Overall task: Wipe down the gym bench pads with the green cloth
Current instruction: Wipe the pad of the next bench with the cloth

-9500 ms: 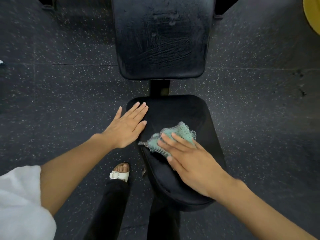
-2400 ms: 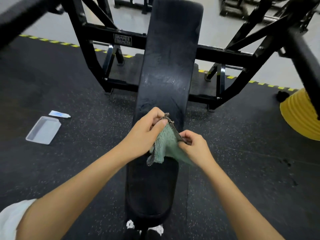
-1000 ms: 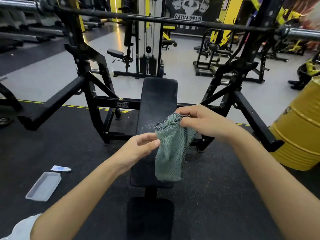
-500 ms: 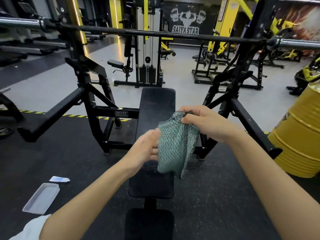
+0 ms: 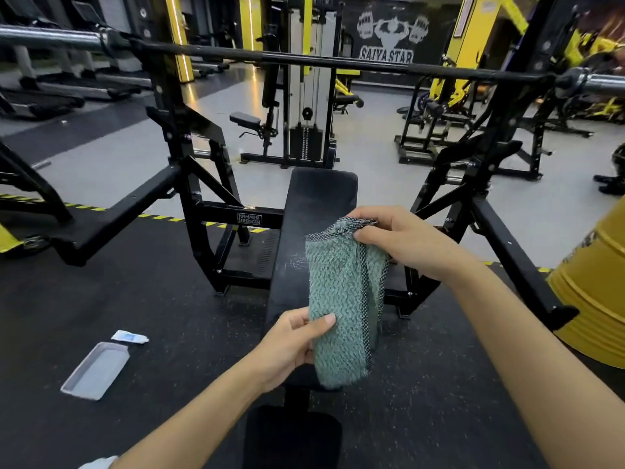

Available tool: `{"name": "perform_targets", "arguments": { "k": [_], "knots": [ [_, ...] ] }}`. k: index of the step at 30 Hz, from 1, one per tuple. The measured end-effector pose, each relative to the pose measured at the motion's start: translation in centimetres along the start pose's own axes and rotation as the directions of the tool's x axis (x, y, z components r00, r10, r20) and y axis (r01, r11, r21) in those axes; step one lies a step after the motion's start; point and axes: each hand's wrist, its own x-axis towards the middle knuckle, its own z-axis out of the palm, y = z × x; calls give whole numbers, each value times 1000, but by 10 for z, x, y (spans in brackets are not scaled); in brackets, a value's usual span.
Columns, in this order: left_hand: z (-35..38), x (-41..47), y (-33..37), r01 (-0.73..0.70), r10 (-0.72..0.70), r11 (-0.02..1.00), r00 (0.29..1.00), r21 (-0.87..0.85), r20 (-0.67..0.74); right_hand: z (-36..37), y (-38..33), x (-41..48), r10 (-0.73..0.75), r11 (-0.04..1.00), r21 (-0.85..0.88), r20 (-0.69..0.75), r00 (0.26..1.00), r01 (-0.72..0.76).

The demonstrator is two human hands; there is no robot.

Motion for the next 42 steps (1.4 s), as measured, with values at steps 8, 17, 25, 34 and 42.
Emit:
{"name": "perform_targets", "arguments": {
  "k": [8, 17, 25, 34, 42],
  "knots": [
    [-20, -1, 11, 262, -274, 940, 961, -219, -29, 12, 2, -4, -123, 974, -165, 183, 975, 154],
    [-91, -9, 39, 280, -302, 889, 953, -362, -5, 76, 18, 2, -85, 892, -369, 429, 899, 261],
    [-185, -26, 85, 149, -148, 986, 989, -77, 23, 135, -8, 77, -140, 948, -297, -52, 989, 119],
    [-293, -37, 123, -81, 73, 829, 997, 554, 38, 234, -19, 176, 121, 975, -175, -110, 987, -139],
    [-341, -18, 134, -144, 169, 619, 984, 772, 49, 263, -18, 215, 184, 964, -168, -145, 972, -208]
  ]
}}
